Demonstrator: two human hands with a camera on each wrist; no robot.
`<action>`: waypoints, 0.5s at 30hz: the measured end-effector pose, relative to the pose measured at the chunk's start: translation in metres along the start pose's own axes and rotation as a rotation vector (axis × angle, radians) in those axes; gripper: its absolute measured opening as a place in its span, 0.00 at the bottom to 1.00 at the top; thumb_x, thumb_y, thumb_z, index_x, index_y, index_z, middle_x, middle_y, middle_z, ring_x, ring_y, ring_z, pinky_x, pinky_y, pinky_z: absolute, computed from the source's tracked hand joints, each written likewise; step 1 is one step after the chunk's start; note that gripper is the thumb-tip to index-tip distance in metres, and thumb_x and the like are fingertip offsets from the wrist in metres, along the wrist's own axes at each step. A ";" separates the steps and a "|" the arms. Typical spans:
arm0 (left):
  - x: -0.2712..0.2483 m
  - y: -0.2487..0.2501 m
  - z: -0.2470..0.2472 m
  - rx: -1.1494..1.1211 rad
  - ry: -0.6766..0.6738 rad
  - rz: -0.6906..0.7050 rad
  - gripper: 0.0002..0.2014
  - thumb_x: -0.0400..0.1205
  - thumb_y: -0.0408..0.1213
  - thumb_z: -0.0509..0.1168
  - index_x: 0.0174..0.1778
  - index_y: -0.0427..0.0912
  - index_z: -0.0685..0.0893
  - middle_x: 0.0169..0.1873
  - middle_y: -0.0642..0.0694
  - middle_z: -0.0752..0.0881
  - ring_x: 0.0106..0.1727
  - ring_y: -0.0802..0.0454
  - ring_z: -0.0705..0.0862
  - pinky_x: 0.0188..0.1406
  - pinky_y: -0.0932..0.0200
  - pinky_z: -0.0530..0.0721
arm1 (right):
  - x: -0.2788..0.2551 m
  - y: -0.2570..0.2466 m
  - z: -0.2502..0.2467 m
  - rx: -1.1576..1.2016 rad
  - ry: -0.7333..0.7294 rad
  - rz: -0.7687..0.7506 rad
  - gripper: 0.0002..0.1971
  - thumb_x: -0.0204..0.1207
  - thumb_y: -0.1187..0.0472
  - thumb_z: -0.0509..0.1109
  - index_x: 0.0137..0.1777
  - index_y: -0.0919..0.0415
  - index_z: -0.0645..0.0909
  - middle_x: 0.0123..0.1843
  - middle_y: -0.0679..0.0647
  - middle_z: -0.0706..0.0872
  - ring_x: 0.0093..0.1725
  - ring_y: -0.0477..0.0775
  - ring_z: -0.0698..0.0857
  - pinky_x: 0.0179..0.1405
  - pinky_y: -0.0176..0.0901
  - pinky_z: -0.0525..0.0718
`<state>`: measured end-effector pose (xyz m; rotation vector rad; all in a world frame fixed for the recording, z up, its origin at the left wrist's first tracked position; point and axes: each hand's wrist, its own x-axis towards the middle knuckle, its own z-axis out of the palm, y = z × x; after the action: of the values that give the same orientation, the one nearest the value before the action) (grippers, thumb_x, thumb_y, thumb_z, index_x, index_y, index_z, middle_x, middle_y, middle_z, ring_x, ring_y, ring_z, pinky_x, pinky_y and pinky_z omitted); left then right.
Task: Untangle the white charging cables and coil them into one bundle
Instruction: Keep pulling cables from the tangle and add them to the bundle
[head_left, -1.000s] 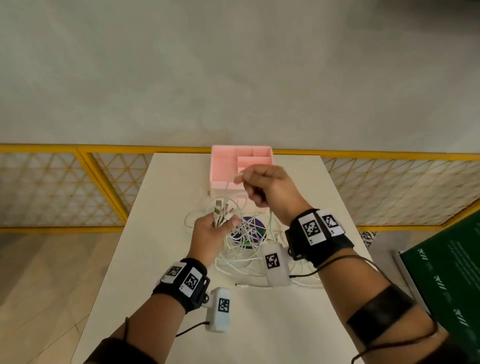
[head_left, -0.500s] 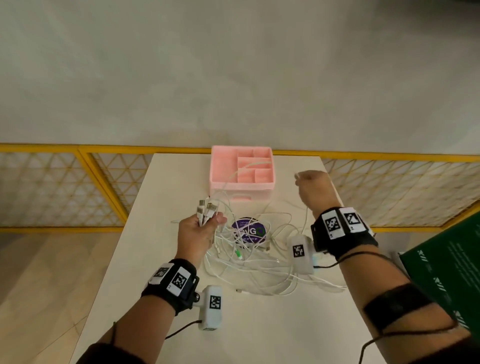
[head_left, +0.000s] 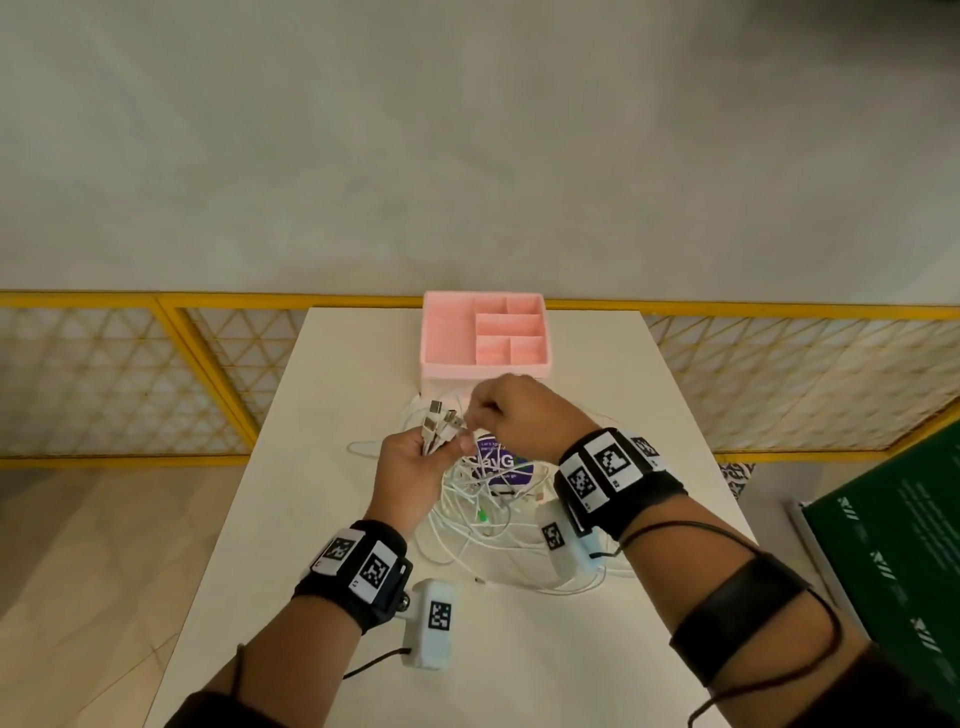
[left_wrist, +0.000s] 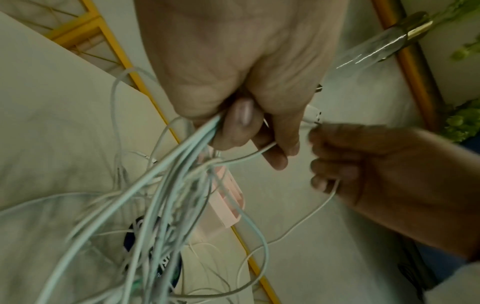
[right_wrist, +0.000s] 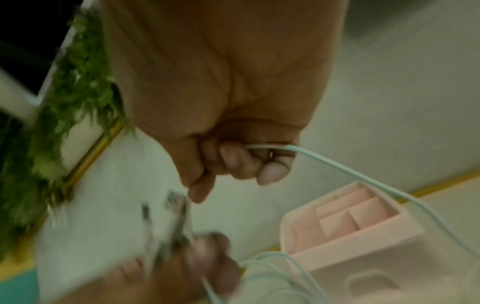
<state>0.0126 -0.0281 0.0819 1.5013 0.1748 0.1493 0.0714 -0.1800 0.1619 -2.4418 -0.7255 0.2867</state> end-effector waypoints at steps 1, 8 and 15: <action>0.000 -0.004 -0.001 0.008 0.004 -0.014 0.02 0.78 0.28 0.75 0.41 0.38 0.91 0.36 0.41 0.92 0.19 0.67 0.77 0.21 0.75 0.71 | 0.000 -0.004 -0.004 0.108 0.044 0.001 0.10 0.83 0.63 0.65 0.44 0.61 0.87 0.40 0.46 0.87 0.39 0.39 0.83 0.40 0.35 0.78; 0.005 -0.028 -0.017 0.111 0.094 -0.073 0.03 0.77 0.35 0.78 0.42 0.40 0.92 0.28 0.52 0.89 0.21 0.65 0.77 0.25 0.64 0.72 | -0.003 -0.052 -0.056 0.837 0.522 -0.162 0.15 0.80 0.71 0.64 0.36 0.55 0.83 0.38 0.51 0.89 0.27 0.43 0.76 0.31 0.34 0.74; 0.000 -0.038 -0.030 0.107 0.140 -0.155 0.07 0.77 0.35 0.78 0.40 0.35 0.89 0.15 0.60 0.74 0.16 0.63 0.67 0.21 0.65 0.66 | -0.018 -0.031 -0.115 1.222 0.975 -0.197 0.13 0.82 0.68 0.62 0.37 0.57 0.80 0.38 0.52 0.87 0.26 0.49 0.68 0.29 0.41 0.71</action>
<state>0.0065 -0.0013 0.0416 1.5774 0.4161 0.1219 0.0831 -0.2216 0.2747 -1.0822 -0.1878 -0.4259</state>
